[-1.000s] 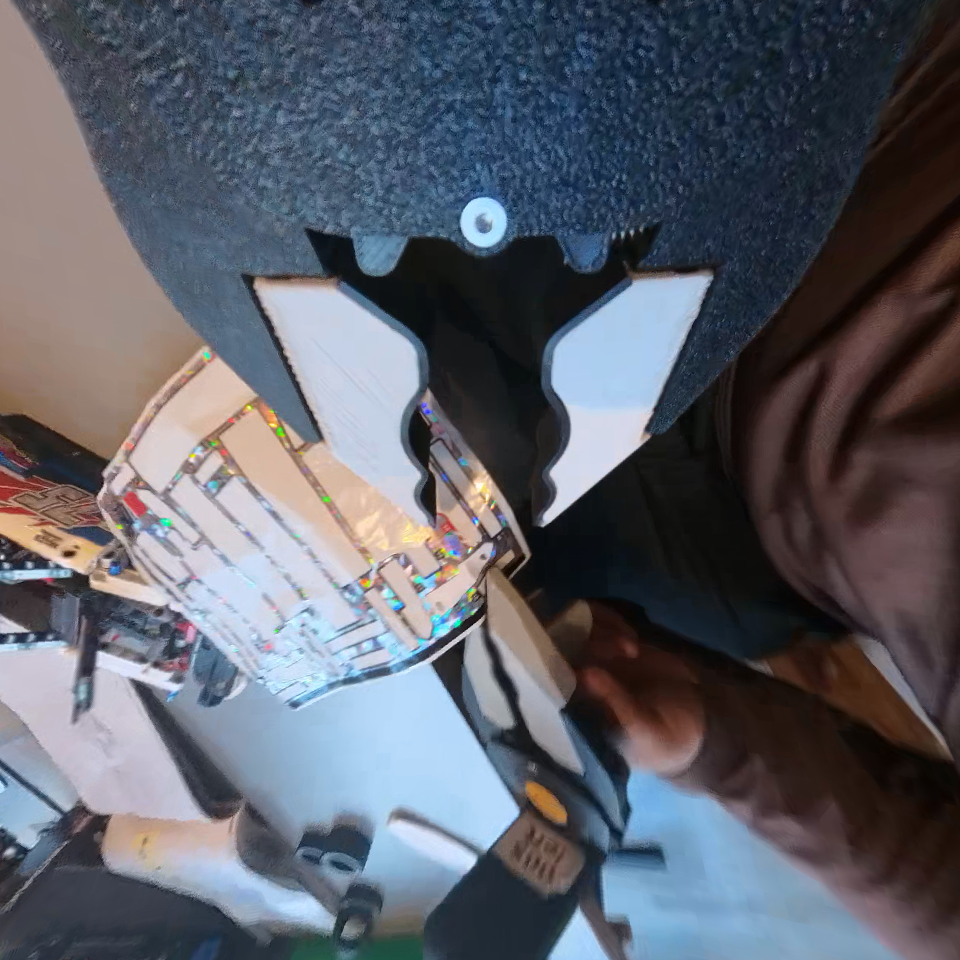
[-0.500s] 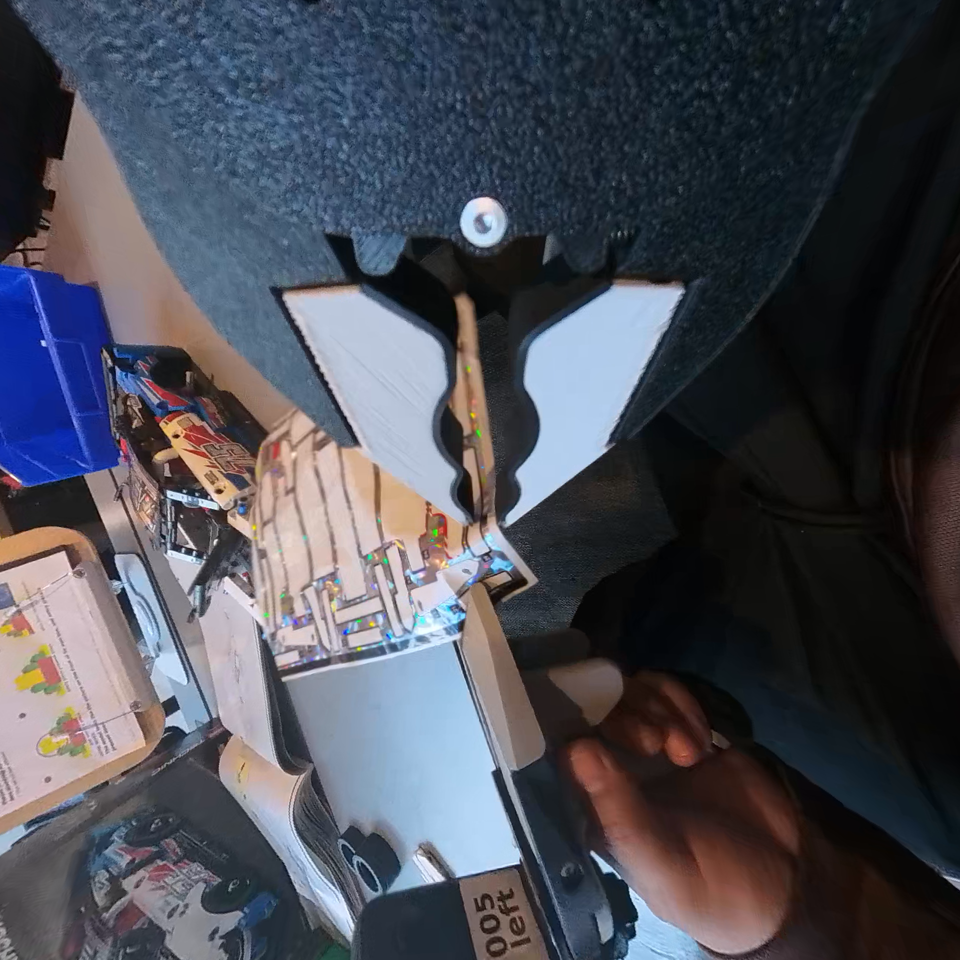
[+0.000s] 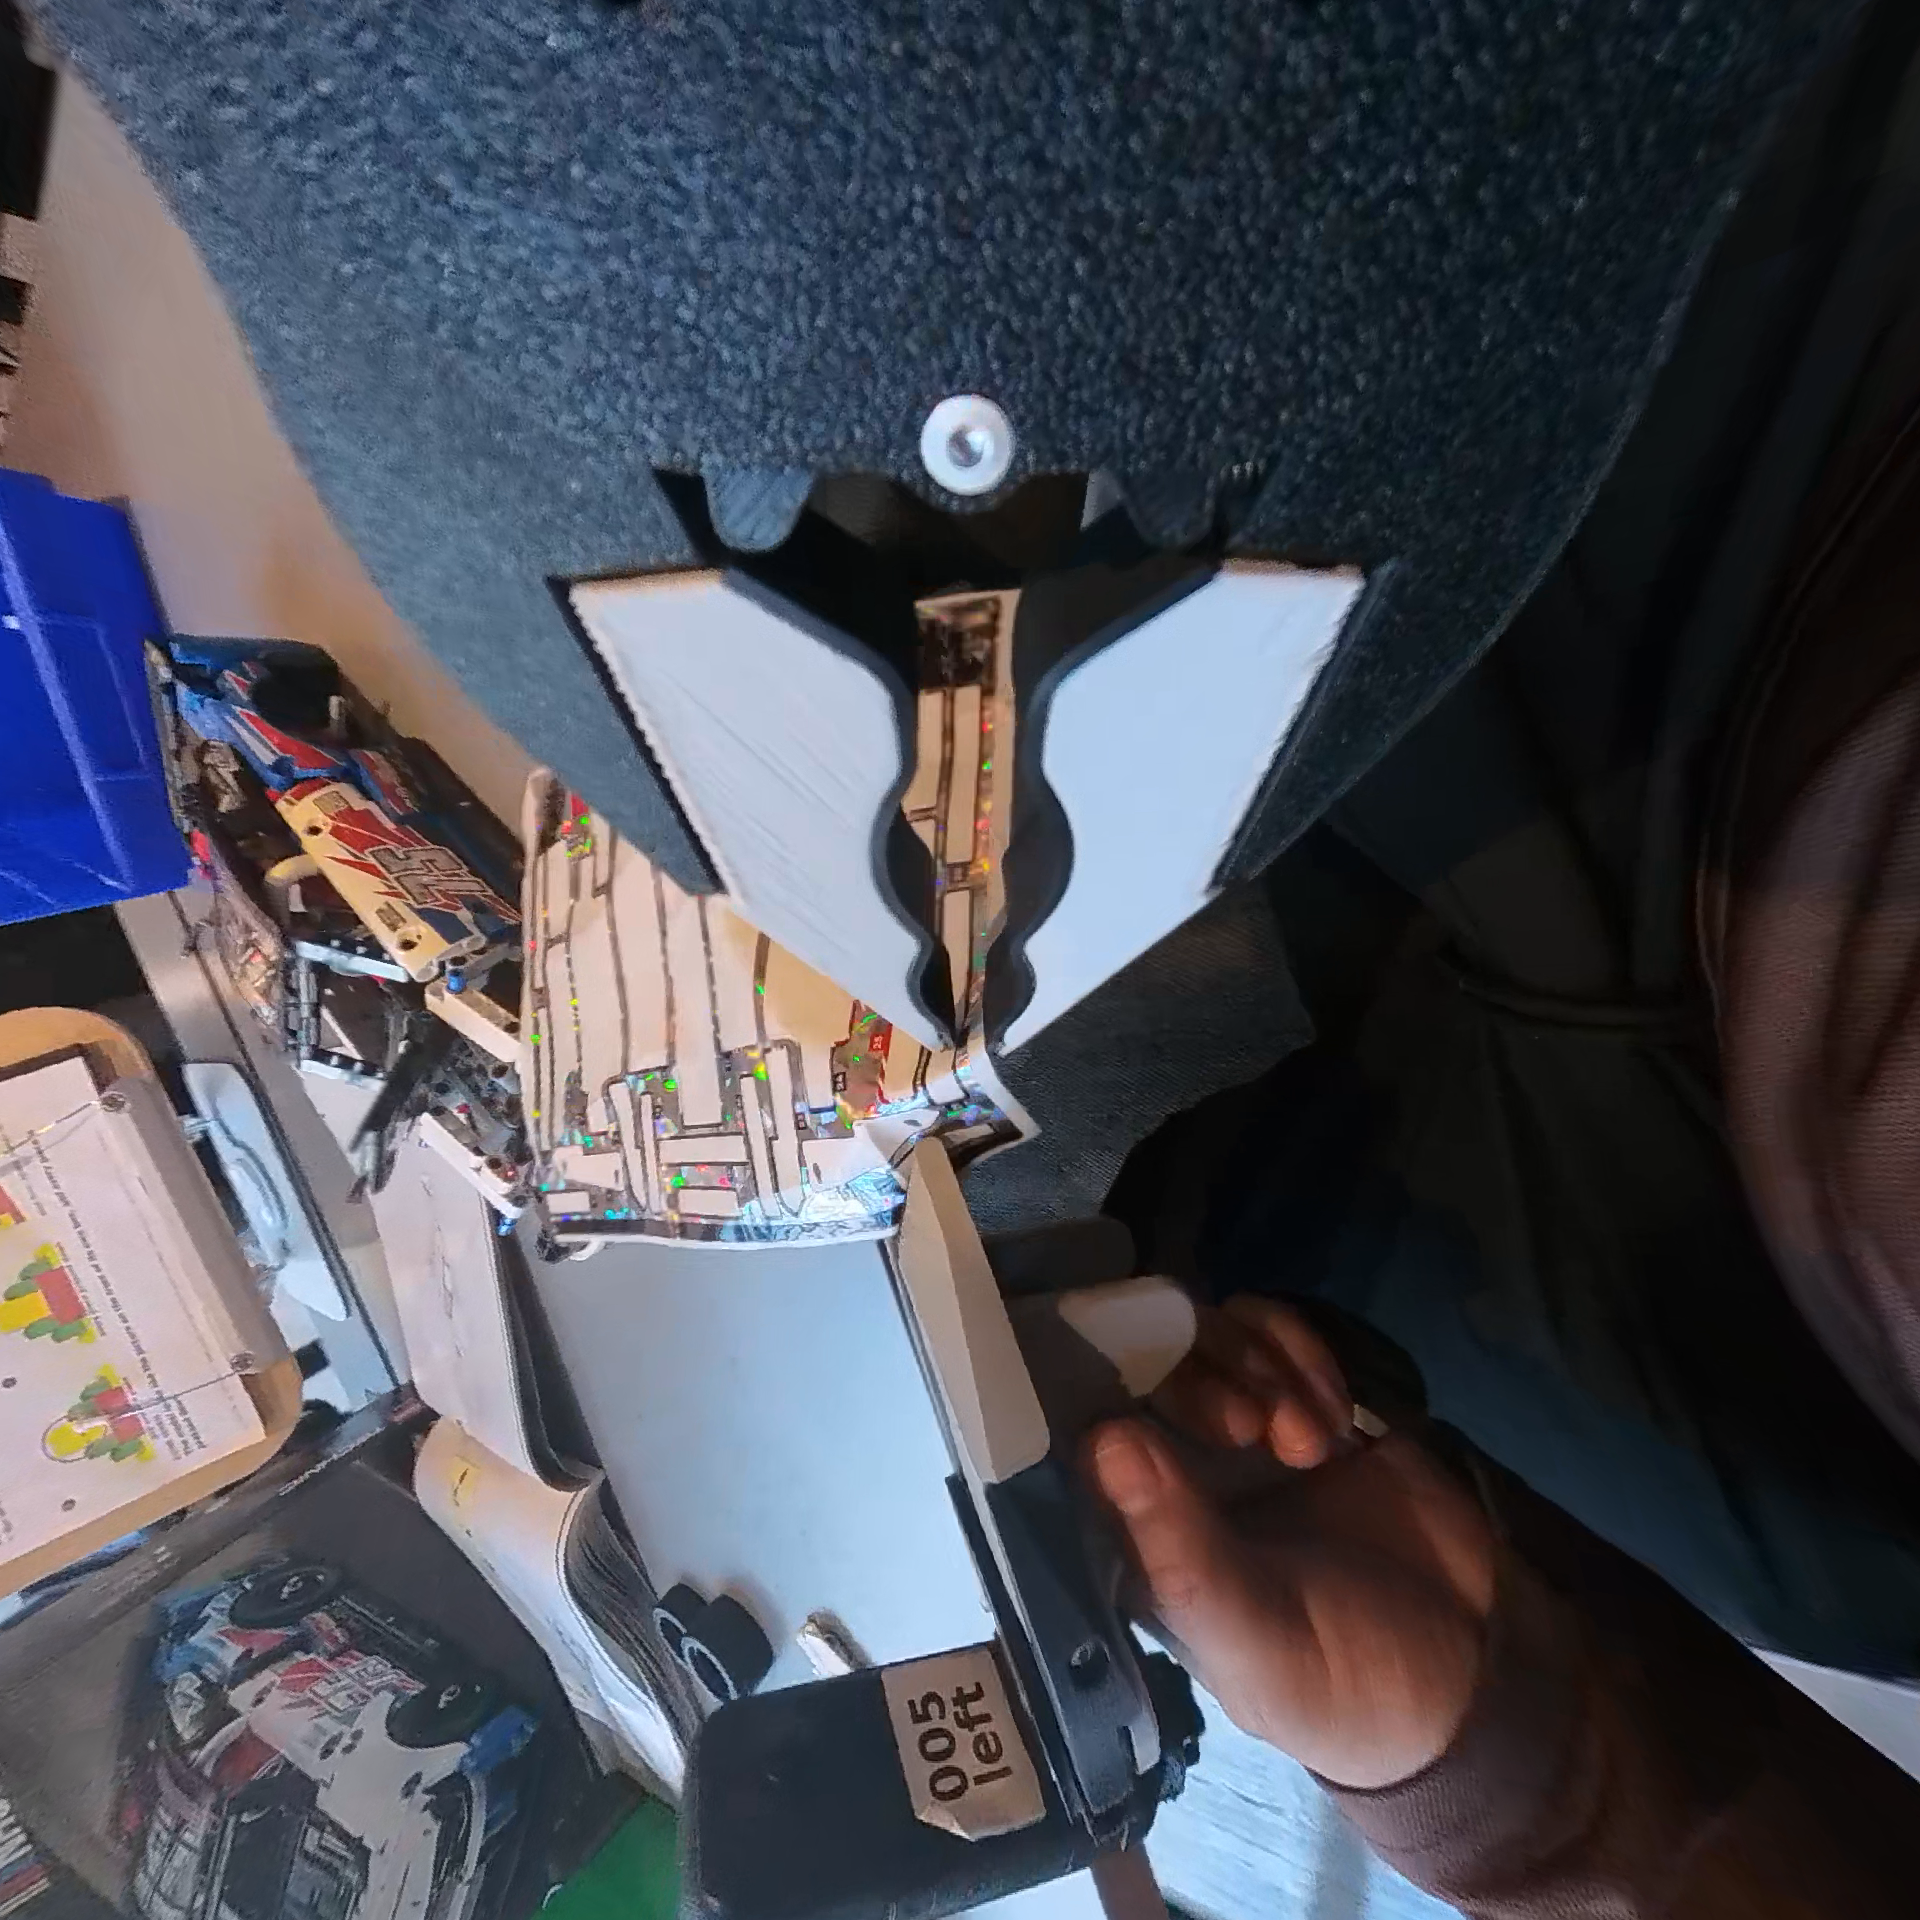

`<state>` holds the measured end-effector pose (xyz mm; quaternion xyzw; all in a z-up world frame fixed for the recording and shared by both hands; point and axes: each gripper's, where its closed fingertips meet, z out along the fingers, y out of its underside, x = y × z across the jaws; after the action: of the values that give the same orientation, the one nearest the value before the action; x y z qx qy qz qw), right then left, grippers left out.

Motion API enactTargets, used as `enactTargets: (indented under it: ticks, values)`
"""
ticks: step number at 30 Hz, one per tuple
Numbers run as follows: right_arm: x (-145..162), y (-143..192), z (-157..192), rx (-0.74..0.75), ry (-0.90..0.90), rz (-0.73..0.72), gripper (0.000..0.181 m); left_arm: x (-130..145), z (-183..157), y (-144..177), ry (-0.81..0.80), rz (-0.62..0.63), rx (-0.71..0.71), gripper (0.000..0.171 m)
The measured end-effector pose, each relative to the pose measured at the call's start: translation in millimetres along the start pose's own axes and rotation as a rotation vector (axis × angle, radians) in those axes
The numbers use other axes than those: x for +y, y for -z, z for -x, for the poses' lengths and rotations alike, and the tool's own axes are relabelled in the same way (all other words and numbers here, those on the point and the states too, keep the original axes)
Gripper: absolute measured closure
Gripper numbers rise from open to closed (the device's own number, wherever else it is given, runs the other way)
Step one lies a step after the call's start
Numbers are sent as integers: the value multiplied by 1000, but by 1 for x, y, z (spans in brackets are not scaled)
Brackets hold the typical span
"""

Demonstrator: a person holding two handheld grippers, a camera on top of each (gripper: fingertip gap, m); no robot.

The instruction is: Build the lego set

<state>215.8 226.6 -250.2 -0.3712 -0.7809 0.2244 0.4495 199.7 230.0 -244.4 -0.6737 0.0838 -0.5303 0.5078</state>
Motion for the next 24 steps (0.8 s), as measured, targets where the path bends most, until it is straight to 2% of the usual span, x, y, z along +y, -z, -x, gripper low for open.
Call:
enactTargets:
  ticks: [6,14,18,24]
  values:
    - [5,1,-3,-27,-72,-13,177,-1,-1,0,30,-8,22,163]
    - [6,-1,1,-33,-51,3,177,3,-10,0,-13,24,76,154]
    - [6,-1,0,-31,-57,3,177,6,-8,0,-21,43,66,156]
    - [7,-1,2,-39,-51,8,177,8,-5,-1,-27,50,41,169]
